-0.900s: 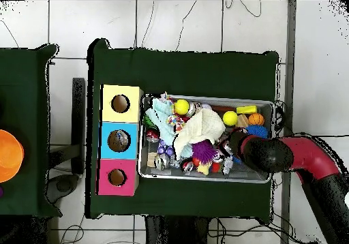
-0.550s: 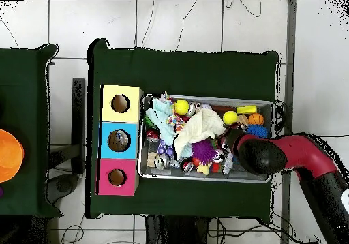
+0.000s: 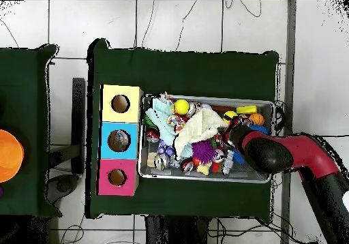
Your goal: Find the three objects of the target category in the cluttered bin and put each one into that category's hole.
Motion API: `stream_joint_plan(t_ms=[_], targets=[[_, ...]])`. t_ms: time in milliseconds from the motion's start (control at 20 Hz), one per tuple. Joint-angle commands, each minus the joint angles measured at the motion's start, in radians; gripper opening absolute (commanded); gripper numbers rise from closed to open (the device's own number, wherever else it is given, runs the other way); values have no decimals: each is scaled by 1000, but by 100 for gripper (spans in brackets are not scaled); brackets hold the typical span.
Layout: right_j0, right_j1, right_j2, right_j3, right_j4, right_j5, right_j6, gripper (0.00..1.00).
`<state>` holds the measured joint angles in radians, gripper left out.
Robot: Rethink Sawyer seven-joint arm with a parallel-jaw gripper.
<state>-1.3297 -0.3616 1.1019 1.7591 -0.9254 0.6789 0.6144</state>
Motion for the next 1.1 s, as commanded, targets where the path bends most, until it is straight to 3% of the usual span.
stream_joint_plan(t_ms=[50,300,450,1100], targets=[[-45,117,32,-169,29,109,-550,100],[-59,147,9,-232,83,163,-666,100],[-47,147,-17,-264,97,178,-688,100],[-70,274,-108,-279,53,60,-674,100]])
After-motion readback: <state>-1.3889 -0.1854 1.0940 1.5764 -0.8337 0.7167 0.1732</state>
